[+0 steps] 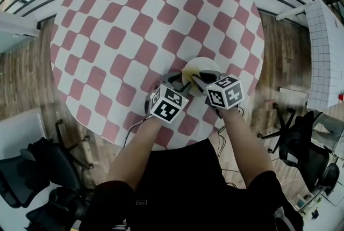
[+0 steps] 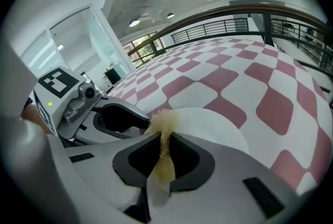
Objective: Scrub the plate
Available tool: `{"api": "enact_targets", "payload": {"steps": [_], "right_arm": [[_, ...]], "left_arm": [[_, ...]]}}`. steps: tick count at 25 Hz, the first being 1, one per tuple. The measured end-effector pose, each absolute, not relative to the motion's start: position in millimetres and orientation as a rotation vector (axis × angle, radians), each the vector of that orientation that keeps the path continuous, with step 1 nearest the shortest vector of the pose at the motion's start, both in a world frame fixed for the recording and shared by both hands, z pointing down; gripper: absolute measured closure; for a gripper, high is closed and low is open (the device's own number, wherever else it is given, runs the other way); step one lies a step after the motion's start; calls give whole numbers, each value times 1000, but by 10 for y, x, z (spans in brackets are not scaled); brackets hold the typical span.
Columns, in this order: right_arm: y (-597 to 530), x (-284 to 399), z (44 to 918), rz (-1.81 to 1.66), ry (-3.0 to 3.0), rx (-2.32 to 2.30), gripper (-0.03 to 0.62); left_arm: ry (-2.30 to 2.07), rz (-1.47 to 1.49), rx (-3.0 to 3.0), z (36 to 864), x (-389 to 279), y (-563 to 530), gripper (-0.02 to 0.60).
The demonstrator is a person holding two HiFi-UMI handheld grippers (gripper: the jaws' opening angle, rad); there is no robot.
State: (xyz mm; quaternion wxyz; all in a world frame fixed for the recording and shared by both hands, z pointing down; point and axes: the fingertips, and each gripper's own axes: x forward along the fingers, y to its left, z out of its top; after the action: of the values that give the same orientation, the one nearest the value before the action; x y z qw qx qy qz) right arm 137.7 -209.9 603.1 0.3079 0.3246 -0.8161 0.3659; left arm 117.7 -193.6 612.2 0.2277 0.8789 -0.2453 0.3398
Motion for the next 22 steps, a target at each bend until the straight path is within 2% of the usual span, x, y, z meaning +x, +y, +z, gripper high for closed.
{"api": "enact_targets", "payload": {"steps": [5,20,22], "right_arm": [[-2269,1476,6070,859,-2119,920,539],[-2230,2668,5890,799,-1928,1353,540],[-2182,2670,5743,782,-1969,1393,540]], "left_arm": [[-697,948,2421,6134,1167,-1953,408],[-732,935,2411,6135,1167,-1974,405],[-732,932,2415,6130,1176,-1973,405]]}}
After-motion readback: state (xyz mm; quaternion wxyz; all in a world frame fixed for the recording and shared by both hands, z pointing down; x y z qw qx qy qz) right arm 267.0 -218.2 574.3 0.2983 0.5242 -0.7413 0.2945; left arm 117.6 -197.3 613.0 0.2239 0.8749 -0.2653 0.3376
